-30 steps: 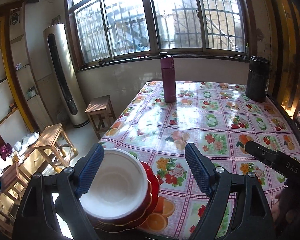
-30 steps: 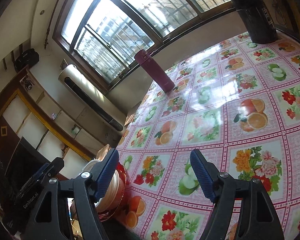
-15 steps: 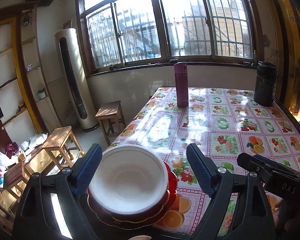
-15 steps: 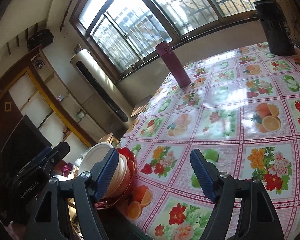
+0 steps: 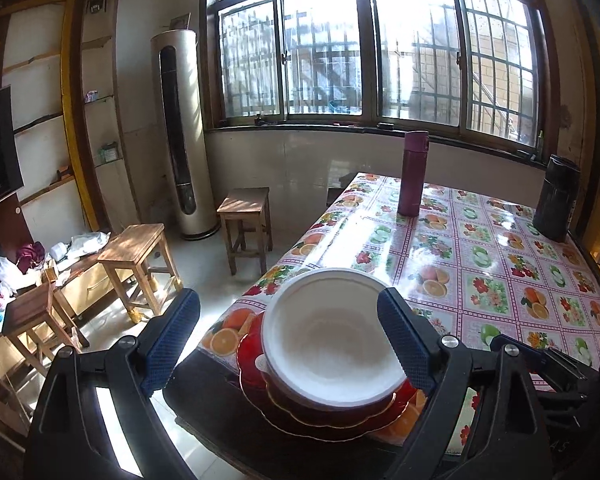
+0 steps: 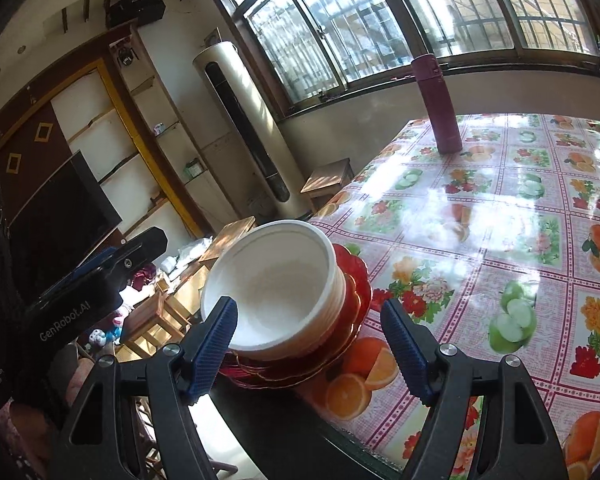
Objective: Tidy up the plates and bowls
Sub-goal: 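Withdraw the left gripper upward from the stacked dishes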
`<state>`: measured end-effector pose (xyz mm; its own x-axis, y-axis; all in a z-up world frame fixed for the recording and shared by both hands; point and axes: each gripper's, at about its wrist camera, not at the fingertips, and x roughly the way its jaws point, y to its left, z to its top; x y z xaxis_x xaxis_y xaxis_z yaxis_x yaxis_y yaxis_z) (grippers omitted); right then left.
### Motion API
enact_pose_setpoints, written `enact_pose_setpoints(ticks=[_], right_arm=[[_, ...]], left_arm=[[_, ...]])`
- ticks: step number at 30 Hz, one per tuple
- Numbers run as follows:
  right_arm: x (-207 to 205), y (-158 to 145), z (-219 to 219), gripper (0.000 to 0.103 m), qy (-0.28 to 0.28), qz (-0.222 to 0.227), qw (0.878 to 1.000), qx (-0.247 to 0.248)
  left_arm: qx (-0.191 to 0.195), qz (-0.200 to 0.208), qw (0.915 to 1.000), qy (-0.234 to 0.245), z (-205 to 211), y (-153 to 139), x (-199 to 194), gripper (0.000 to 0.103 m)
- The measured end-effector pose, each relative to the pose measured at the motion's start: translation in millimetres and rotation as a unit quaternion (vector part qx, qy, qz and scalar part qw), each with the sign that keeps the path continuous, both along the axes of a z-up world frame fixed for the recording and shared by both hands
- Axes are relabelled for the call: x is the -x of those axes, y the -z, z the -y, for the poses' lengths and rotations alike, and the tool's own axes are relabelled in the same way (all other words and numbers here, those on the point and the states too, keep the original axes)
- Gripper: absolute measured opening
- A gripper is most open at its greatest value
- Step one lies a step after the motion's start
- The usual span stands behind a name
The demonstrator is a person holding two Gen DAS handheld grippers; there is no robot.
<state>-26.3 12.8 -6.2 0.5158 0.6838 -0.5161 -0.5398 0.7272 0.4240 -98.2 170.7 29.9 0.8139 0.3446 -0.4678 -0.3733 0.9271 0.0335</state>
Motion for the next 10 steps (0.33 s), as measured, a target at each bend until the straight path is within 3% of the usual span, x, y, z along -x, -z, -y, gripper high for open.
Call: enact_pose_setpoints(ticks=[10], right_arm=[[7, -2, -24, 0.077, -0.011, 0.006, 1.000, 0.012]], left_arm=[[0.002, 0.005, 0.9999, -0.014, -16, 5, 6, 0.091]])
